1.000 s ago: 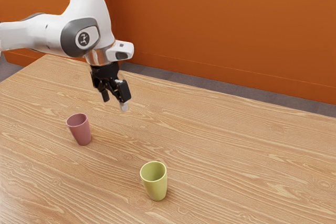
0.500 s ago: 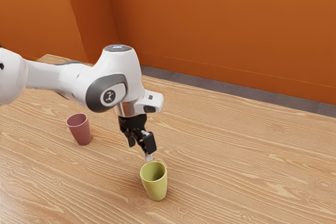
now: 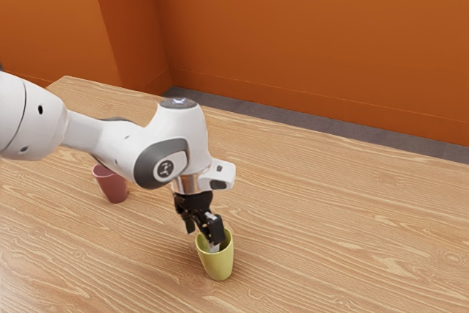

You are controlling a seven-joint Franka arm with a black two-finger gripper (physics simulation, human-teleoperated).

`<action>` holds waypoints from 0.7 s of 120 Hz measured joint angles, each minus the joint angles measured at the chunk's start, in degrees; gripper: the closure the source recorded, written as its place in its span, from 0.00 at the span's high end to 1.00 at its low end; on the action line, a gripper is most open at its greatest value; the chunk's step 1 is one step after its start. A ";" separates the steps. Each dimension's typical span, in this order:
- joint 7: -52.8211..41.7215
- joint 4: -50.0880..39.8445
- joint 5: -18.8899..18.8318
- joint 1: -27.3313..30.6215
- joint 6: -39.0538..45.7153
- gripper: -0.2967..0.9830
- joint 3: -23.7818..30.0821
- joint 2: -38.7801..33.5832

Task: Place the right cup onto the left cup

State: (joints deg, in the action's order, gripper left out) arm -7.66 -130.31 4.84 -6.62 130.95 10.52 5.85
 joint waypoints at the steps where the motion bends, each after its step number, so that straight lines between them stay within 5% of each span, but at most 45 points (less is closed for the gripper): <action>1: 0.01 0.00 -0.01 -0.03 0.10 0.74 0.00 0.02; 19: 0.16 0.19 -0.16 -0.05 1.34 0.43 0.02 0.00; 33: 0.17 0.36 -0.39 -0.03 1.81 0.29 0.05 -0.02; 84: 0.32 0.51 -0.77 -0.04 1.03 0.17 1.06 -3.47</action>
State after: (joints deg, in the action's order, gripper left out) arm -7.33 -129.81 4.07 -6.65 131.98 11.58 2.38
